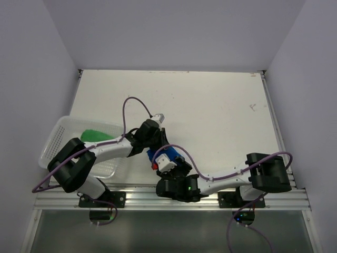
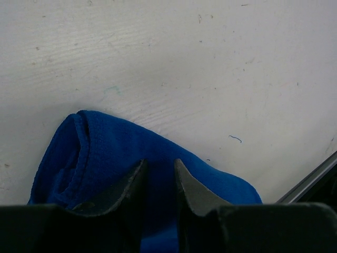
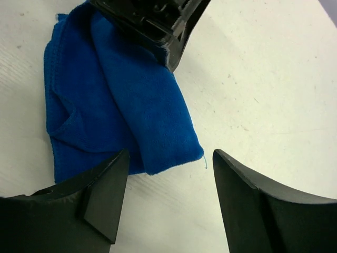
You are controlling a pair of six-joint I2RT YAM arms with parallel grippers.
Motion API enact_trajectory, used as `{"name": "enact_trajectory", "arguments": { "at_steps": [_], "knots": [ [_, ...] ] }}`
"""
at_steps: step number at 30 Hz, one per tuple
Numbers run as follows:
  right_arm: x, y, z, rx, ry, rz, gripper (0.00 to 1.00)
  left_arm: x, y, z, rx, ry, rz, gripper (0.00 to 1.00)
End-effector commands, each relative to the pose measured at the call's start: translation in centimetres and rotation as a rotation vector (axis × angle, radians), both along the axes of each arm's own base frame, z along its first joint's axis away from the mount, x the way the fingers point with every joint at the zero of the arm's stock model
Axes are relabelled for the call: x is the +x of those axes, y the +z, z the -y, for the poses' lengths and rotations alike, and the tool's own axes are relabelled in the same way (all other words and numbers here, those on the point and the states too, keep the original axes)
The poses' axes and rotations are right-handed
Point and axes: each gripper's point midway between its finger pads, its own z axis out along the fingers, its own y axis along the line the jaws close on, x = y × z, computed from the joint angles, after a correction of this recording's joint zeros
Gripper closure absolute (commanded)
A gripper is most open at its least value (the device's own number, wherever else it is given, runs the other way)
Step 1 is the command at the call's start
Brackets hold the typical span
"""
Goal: Roll the towels
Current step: Roll the towel
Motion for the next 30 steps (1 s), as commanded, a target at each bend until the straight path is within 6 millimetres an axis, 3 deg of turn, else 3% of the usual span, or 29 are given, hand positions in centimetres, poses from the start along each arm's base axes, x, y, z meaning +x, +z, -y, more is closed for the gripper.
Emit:
{"name": "enact_trajectory", "arguments": {
  "at_steps": [1,9,11,14,15,16,17,19,20,22,23,30],
  "knots": [
    [-0.5,0.9,-0.5,0.179,-0.002,-0.053,0.32,-0.2,-1.4,-0.9,0.036,0.027,-0.014,0.70],
    [-1.0,4.3,0.6,0.472,0.025,-0.184,0.31,-0.4,-1.3,-1.1,0.039,0.030,-0.013,0.70],
    [-0.7,4.4,1.3,0.533,0.026,-0.224,0.31,-0.4,-1.5,-1.1,0.042,0.029,-0.017,0.70],
    [0.3,5.1,2.3,0.684,0.017,-0.311,0.31,-0.4,-1.4,-1.1,0.039,0.030,-0.016,0.70],
    [1.8,5.1,3.4,0.720,-0.027,-0.315,0.31,-0.5,-1.5,-1.1,0.040,0.029,-0.017,0.70],
    [1.3,4.8,3.3,0.764,-0.002,-0.387,0.30,-0.5,-1.5,-1.1,0.040,0.029,-0.019,0.70],
    [2.9,4.8,4.3,0.803,-0.046,-0.396,0.30,-0.4,-1.5,-1.1,0.041,0.029,-0.015,0.70],
    [3.3,4.3,4.5,0.859,-0.063,-0.467,0.28,-0.4,-1.5,-1.1,0.041,0.031,-0.016,0.70],
    [2.8,3.8,3.6,0.876,-0.019,-0.546,0.27,-0.4,-1.5,-1.1,0.039,0.029,-0.017,0.70],
    [3.5,2.7,3.8,0.919,-0.062,-0.621,0.26,-0.5,-1.5,-1.1,0.038,0.028,-0.018,0.70],
    [2.9,2.3,2.6,0.943,-0.012,-0.691,0.25,-0.5,-1.5,-1.1,0.039,0.029,-0.020,0.70],
    [3.2,-1.1,1.5,1.011,-0.065,-0.849,0.22,-0.8,-1.6,-1.4,0.038,0.033,-0.023,0.70]
  ]
}}
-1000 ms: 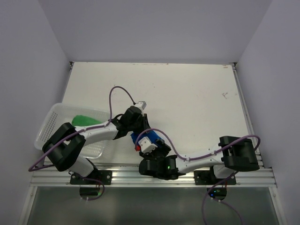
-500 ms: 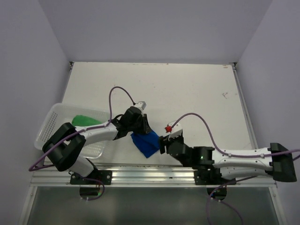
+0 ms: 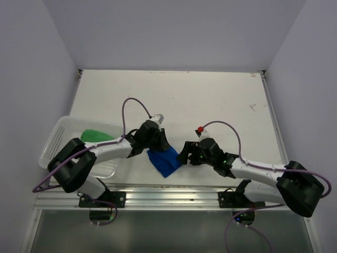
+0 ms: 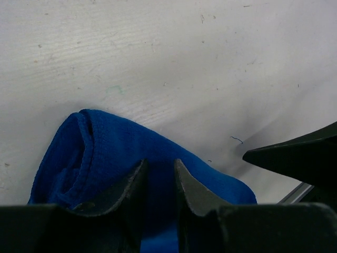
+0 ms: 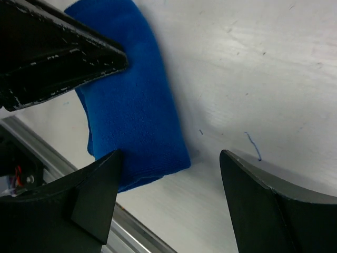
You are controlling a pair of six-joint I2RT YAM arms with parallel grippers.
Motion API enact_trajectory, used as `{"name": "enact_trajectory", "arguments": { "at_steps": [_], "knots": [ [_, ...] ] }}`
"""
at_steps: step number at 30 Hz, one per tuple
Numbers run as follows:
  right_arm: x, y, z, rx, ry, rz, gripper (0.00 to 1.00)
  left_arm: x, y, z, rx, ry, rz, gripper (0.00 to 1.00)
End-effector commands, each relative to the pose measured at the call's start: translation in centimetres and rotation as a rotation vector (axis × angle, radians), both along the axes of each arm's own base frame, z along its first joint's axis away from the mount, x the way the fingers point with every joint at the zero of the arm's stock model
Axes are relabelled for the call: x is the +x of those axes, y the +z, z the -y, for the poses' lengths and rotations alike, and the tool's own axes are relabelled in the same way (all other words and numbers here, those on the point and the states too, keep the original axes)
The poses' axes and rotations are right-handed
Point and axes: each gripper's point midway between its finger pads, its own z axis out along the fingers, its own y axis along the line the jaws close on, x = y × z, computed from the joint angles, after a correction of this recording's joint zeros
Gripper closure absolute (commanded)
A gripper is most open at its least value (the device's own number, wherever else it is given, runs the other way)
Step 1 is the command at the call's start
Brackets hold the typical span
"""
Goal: Roll the towels
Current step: Roll the towel
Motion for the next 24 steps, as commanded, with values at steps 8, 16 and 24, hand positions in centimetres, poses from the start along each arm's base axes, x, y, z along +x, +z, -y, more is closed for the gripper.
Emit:
{"name": "enact_trajectory", "arguments": {
  "at_steps": [8,16,24],
  "knots": [
    [-1.4,0.0,-3.7,0.205,0.101,-0.114,0.27,-1.1,-1.6,-1.7,0.034,0.054,-0.037,0.70],
    [-1.5,0.2,-4.0,0.200,0.120,-0.114,0.57,-1.3,-2.1,-2.0,0.020,0.107,-0.049,0.70],
    [-1.4,0.3,-4.2,0.188,0.147,-0.098,0.88,-0.7,-1.3,-2.0,0.028,0.122,-0.024,0.69]
  ]
}}
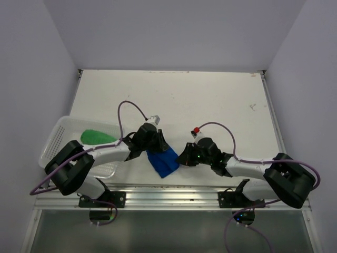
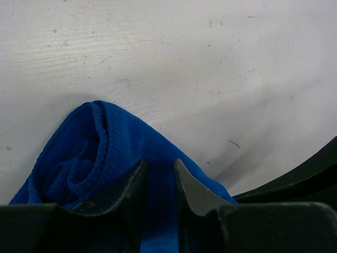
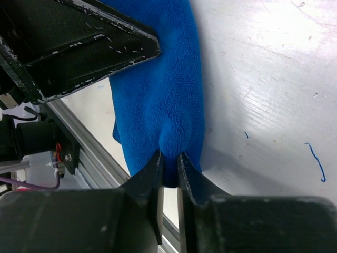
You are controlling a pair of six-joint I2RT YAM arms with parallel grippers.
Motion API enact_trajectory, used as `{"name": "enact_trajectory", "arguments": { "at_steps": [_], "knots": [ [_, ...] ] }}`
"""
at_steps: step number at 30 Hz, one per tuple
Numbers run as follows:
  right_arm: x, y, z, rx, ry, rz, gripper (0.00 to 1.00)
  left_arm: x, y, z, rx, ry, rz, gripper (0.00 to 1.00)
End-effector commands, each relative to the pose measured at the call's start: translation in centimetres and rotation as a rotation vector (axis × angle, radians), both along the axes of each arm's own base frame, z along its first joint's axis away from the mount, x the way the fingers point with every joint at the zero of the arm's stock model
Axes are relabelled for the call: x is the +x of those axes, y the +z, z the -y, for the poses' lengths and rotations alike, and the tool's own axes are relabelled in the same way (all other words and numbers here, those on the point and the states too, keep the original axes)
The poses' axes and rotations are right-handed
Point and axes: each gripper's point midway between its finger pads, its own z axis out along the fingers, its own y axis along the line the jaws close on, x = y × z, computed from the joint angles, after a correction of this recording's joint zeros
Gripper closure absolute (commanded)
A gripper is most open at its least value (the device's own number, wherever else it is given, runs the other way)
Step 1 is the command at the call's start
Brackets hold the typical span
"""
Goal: Roll the towels
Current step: Roll the towel
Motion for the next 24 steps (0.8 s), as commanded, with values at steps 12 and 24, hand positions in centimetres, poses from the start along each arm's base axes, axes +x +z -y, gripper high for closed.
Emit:
{"name": "enact_trajectory", "arguments": {
  "at_steps": [12,24],
  "knots": [
    [2.7,4.2,4.3,-0.368,-0.070,0.419,1.00,2.1,4.2,-0.6,0.076,0.041,0.081,0.59],
    [0.2,3.4,2.9,-0.676,0.056,0.659,1.00,1.6,6.1,-1.0,0.046,0.051,0.102,0.58]
  ]
}}
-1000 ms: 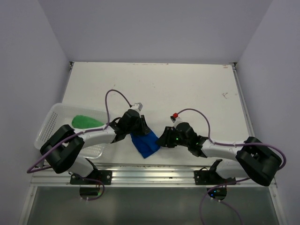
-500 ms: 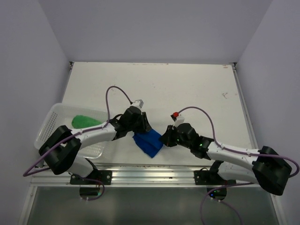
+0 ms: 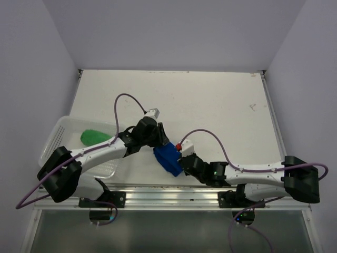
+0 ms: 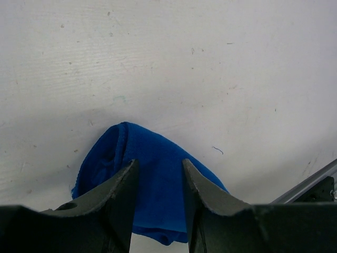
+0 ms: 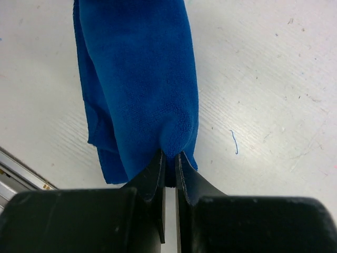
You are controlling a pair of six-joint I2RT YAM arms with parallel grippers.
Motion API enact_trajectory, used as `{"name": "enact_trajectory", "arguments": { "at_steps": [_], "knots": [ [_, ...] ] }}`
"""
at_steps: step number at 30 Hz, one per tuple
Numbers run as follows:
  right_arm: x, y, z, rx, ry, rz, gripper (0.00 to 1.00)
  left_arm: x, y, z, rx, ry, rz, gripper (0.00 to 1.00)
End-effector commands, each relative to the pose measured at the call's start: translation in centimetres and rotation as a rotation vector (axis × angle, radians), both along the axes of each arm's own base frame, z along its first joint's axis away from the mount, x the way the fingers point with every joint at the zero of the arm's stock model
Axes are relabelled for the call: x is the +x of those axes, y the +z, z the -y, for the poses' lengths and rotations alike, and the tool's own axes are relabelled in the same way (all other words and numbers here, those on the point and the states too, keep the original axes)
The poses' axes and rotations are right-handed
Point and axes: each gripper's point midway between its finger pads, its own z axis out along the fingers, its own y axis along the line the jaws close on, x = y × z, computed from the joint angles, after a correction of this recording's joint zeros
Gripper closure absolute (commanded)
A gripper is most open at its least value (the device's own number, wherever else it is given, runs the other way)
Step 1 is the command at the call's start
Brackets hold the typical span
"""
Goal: Roll the towels
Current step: Roll the towel
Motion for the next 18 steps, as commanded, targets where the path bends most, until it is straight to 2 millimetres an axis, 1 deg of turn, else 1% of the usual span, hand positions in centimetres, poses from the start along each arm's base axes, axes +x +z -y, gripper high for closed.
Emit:
{"name": "enact_trajectory", "arguments": {
  "at_steps": [1,7,14,18],
  "knots": [
    [0.5,1.9,-0.3,-0.095,-0.008,0.152,1.00,0.4,1.8,-0.4,-0.009,0.011,0.051,0.58],
    [-1.0,1.2,-1.6,-0.185,0.048,0.209,1.00,0.0,2.1,-0.6,-0.025,0.013,0.049,0.58],
    [-2.1,1.0,-3.2,-0.233,0.086,0.250,1.00,-1.0,2.1,-0.9,-0.054,0.003,0.041,0.59],
    [-2.8,1.0,-4.4,-0.242,0.109,0.259,1.00,-1.6,1.9,-0.9,-0.066,-0.005,0.036,0.59]
  ]
}}
